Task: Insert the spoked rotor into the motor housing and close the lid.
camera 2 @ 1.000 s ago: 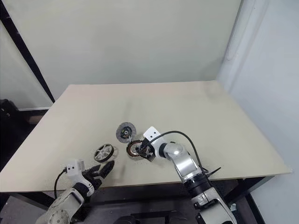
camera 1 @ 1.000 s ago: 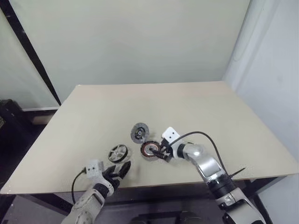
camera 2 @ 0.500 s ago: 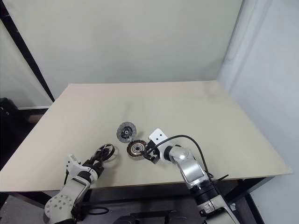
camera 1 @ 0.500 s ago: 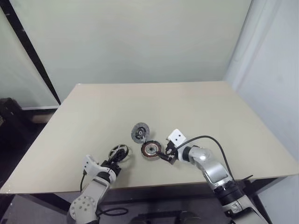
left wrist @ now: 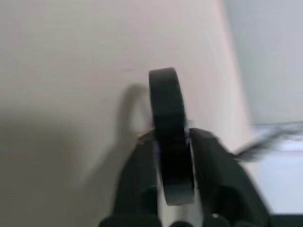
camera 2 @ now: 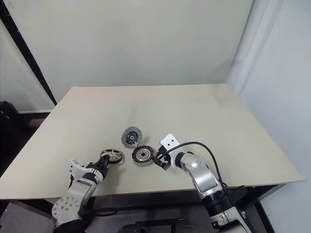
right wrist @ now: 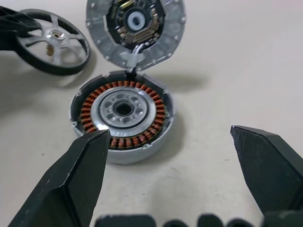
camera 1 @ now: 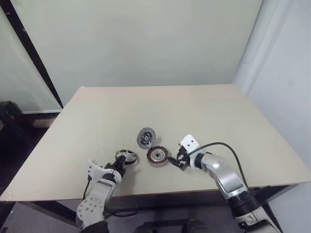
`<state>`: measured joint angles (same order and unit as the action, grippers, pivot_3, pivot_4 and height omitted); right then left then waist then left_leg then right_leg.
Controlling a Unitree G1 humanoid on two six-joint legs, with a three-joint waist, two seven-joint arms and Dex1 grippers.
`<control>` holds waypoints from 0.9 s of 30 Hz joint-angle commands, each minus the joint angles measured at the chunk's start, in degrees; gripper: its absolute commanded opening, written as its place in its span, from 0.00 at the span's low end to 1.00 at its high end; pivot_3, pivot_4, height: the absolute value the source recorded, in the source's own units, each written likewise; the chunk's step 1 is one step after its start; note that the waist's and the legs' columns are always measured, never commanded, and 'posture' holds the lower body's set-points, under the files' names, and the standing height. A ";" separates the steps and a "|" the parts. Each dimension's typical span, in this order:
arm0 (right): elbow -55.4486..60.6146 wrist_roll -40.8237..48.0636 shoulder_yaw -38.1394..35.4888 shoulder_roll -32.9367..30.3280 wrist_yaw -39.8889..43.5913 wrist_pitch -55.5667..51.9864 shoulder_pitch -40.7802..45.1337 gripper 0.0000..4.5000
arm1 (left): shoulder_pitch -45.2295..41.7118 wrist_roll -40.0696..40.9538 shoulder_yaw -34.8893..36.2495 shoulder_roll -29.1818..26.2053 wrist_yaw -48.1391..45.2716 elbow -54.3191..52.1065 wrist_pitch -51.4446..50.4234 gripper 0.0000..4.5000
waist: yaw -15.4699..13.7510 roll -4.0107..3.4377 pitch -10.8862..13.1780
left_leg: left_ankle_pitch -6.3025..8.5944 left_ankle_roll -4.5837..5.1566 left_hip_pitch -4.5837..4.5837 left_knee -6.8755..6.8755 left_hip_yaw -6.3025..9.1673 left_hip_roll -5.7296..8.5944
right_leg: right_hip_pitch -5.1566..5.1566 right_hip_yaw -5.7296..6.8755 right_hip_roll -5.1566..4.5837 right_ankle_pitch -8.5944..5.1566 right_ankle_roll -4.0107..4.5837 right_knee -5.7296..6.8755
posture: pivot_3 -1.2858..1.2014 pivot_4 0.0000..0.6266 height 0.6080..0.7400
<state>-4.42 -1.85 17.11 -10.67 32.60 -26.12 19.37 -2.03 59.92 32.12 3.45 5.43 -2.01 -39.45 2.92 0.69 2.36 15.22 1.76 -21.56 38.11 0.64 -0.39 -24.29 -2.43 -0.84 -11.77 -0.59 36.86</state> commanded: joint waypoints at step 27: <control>2.77 0.15 -2.24 -3.09 -2.90 -1.83 -2.13 0.99 | -1.41 14.77 -15.33 -7.15 -13.19 -1.21 -7.56 0.06 | -0.06 0.00 0.02 | -0.03 0.02 -0.03 0.15 0.01 0.01 | 0.09 0.00 0.07 0.00 0.01 -0.03 | 0.52 0.00 1.00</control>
<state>-4.87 -1.96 15.52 -13.64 30.08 -27.91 16.88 -1.59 75.33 16.81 -3.65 -6.21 -3.96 -48.05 2.86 0.69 2.37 15.18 1.78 -21.60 38.25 0.67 -0.37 -24.22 -2.42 -0.77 -11.77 -0.59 36.83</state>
